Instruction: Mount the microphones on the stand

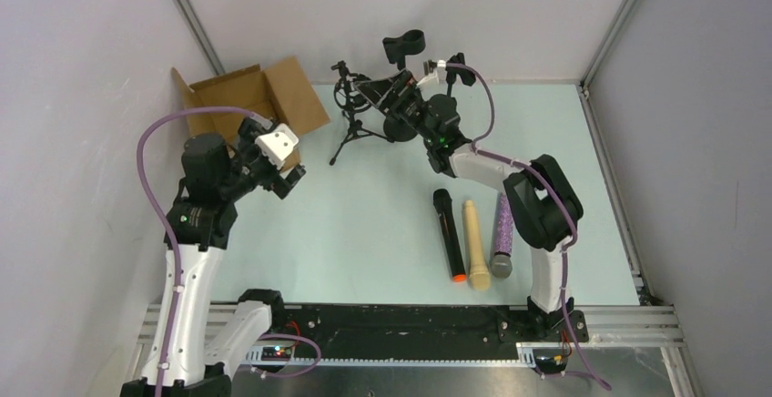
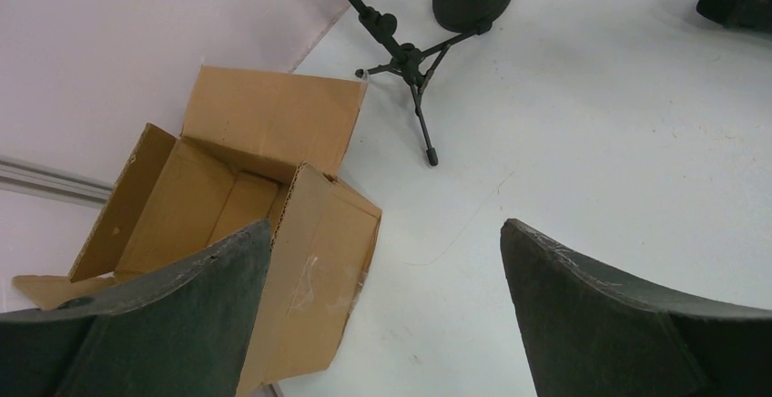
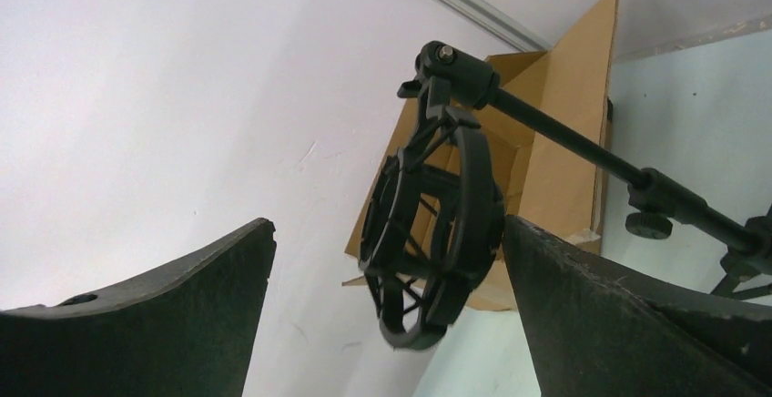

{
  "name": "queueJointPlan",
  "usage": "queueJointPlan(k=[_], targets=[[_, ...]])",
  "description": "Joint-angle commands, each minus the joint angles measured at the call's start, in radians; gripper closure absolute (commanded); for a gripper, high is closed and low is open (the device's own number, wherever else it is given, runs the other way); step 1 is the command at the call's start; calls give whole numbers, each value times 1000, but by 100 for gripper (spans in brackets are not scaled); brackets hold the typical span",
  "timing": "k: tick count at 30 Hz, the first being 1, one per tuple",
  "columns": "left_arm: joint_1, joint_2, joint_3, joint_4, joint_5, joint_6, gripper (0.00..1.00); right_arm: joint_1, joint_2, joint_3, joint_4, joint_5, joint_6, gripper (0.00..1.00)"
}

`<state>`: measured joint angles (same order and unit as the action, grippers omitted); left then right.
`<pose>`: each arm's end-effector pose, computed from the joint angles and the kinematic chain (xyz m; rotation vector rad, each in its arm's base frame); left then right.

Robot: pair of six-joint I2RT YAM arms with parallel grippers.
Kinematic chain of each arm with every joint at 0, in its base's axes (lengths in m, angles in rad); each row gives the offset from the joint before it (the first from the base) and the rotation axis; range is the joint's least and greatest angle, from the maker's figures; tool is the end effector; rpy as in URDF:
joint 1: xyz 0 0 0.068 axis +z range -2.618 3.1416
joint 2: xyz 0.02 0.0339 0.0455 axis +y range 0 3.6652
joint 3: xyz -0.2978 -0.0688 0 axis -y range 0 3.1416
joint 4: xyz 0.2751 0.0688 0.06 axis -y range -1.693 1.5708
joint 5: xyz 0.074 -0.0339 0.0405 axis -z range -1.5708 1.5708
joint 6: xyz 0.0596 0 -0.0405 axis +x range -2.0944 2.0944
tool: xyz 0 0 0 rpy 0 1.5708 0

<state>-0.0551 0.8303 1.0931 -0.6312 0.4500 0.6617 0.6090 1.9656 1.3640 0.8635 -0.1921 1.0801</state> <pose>0.1865 -0.0363 0.4167 0.9349 1.6554 -0.0255 0.4227 0.3087 0.3165 0.1644 1.4803 1.5346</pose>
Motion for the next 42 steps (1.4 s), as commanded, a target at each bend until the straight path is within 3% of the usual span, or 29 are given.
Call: queueJointPlan(k=[1,9,13,20,28,42], targets=[[20,-24,6,17,20,-8,0,8,53,98,24,16,24,1],[30,-36,8,17,19,-12,0,20,99,189,-41,27,40,5],[31,-38,9,17,15,-15,0,20,99,184,-42,25,67,18],[31,-53,15,17,11,-22,0,18,85,168,-61,25,116,50],[30,-82,-4,18,-8,-17,0,36,-6,88,-14,4,172,55],[32,-81,17,16,-52,-10,0,118,-309,-94,-29,-113,235,57]])
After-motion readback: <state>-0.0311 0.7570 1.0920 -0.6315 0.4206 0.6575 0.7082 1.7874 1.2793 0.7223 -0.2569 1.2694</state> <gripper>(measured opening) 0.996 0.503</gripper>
